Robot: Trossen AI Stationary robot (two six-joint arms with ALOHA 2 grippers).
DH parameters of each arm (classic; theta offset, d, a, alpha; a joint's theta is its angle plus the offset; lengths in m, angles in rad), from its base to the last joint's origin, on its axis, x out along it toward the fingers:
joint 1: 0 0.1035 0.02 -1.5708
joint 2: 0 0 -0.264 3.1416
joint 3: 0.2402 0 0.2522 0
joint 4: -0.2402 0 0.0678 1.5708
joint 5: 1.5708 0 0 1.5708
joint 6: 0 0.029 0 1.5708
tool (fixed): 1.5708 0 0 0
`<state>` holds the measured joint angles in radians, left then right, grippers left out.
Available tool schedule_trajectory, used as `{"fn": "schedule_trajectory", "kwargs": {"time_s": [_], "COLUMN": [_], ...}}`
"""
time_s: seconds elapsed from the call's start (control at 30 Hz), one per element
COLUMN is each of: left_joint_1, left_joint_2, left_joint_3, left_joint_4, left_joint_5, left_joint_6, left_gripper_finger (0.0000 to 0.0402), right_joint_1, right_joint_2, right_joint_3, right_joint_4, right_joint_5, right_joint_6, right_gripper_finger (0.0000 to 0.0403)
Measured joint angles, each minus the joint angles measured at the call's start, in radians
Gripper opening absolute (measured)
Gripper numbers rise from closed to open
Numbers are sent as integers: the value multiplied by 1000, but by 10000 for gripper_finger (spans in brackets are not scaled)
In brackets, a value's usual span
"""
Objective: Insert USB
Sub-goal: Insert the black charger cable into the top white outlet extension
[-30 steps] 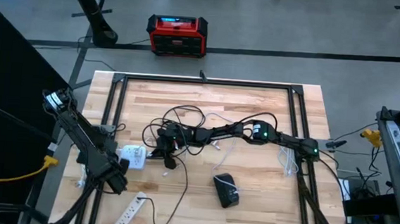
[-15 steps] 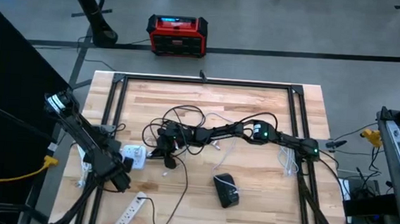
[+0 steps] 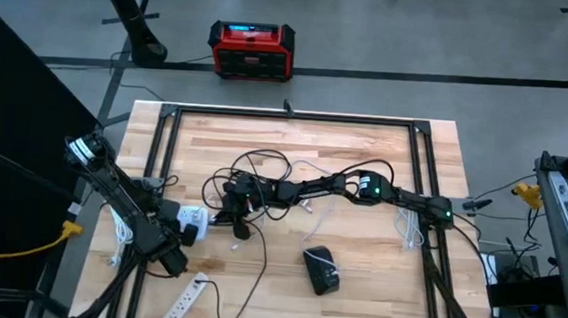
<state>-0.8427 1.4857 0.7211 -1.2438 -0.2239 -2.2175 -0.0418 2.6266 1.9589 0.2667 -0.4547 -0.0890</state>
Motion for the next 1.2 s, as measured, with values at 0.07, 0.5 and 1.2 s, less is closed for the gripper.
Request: {"fn": "schedule_trajectory", "kwargs": {"time_s": [0.07, 0.5, 1.2], "left_joint_1": [26, 38, 36], "left_joint_2": [-1, -3, -3], "left_joint_3": [0, 16, 18], "left_joint_4": [-14, 4, 15], "left_joint_5": [-20, -17, 15], "left_joint_6": [11, 72, 78], "left_gripper_finger": [0, 0, 0], "right_joint_1": [0, 1, 9], "right_joint_2": [0, 0, -6], "right_joint_3": [0, -1, -18], "right_joint_4": [-2, 10, 44], "right_joint_5": [-2, 1, 182], "right_joint_6": [-1, 1, 118], "right_gripper_finger": [14, 14, 14]}}
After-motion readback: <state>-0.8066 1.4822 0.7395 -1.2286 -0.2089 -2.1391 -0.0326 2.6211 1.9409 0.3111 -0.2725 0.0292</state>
